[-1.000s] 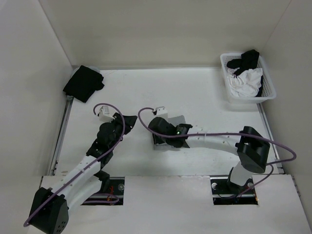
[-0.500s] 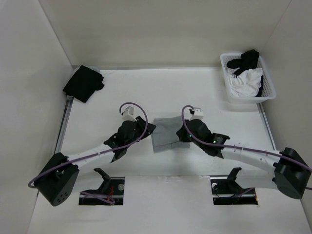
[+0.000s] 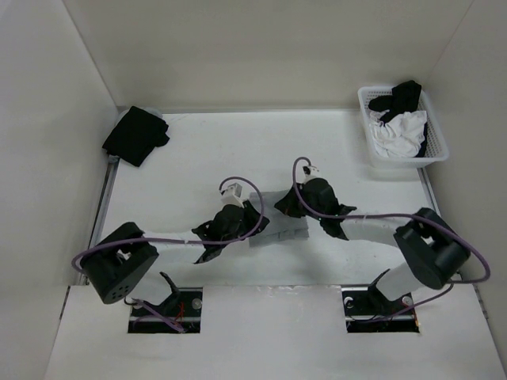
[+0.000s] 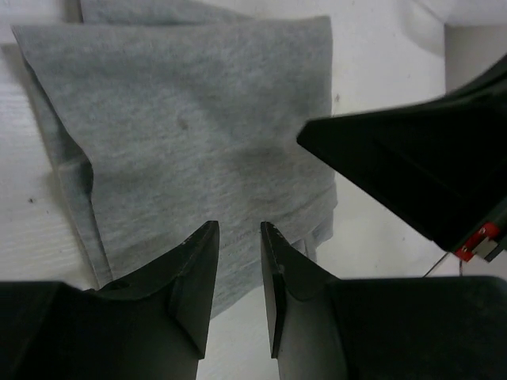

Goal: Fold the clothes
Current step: Fold the tank top

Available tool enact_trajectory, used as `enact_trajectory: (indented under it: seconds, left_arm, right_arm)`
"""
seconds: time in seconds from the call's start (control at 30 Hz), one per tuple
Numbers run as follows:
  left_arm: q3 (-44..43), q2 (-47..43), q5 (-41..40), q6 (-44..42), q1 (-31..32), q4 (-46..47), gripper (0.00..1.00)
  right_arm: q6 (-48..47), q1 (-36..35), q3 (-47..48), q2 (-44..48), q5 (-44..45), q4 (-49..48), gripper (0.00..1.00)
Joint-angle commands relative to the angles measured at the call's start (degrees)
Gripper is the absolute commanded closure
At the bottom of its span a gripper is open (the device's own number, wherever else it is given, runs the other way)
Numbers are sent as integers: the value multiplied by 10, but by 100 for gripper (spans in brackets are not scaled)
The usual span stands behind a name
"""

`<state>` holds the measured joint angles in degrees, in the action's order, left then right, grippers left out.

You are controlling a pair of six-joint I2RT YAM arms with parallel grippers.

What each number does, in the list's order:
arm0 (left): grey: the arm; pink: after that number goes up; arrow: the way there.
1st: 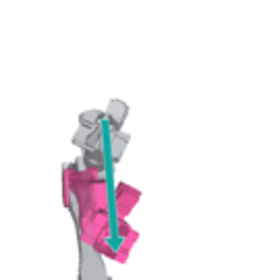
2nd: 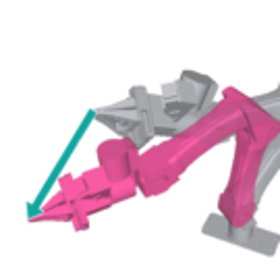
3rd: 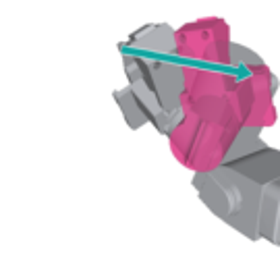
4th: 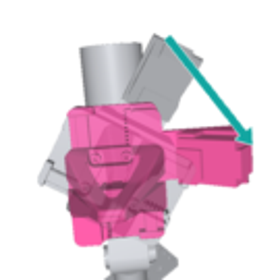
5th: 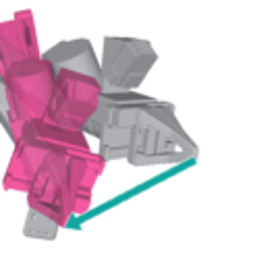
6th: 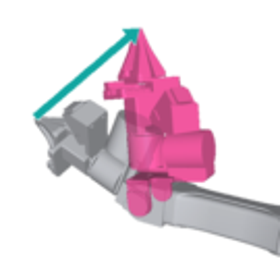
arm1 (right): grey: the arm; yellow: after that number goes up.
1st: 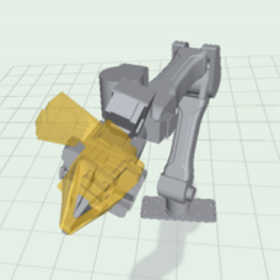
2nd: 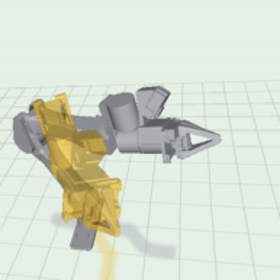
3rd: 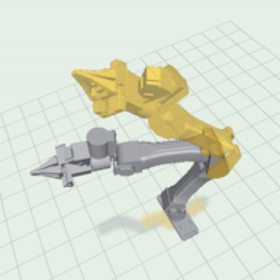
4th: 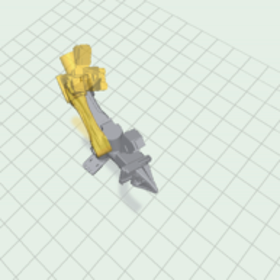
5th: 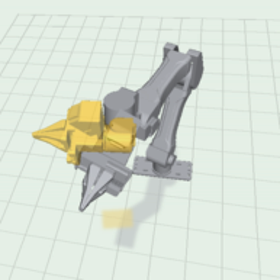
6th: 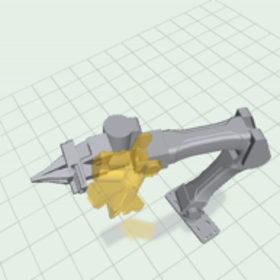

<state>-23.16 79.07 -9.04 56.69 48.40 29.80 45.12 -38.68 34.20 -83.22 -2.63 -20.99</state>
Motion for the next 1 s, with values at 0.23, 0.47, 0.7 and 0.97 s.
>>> enact_trajectory:
  seconds: [0.23,0.47,0.7,0.97]
  left_arm:
    - [42,77,-35,49,34,81,75]
    - [78,51,-39,65,28,85,75]
    - [76,-51,-50,38,9,13,74]
    - [71,-212,-114,-17,-17,-131,63]
  right_arm:
    - [46,44,91,-192,-91,-159,98]
    - [116,63,97,-244,-89,-232,99]
    - [164,68,117,-250,-53,-213,98]
    - [158,69,111,-146,-39,-194,84]
